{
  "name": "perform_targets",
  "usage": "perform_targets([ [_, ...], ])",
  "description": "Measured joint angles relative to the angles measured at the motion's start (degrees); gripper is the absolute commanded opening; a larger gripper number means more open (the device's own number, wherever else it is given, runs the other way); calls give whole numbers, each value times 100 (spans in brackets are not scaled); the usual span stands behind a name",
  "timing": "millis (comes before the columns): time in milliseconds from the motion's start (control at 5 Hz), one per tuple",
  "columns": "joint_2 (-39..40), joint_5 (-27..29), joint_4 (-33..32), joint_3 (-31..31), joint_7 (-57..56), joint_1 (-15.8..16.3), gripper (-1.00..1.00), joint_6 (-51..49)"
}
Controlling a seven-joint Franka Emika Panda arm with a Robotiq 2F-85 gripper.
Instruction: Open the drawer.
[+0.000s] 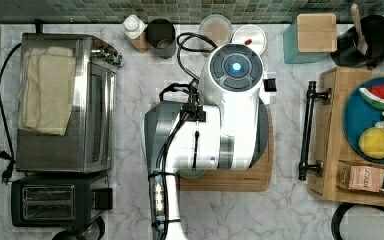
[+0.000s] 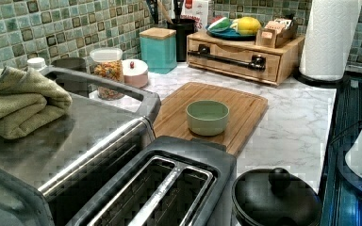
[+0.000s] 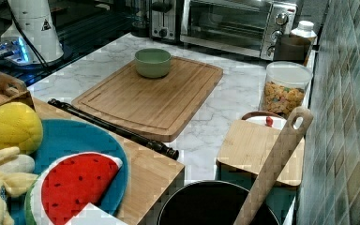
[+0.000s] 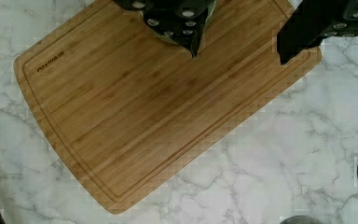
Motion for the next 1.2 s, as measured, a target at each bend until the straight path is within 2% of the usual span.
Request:
perform_targets([
  [600,52,-2,-196,-13,-197,4,100,322],
  [800,54,-157,-414,-10,-657,14,100,828],
  [1000,52,-561,-772,-13,-1401,-45,100,1670],
  [1200,62,-735,-1108,-18,-2071,-215,100,2076],
])
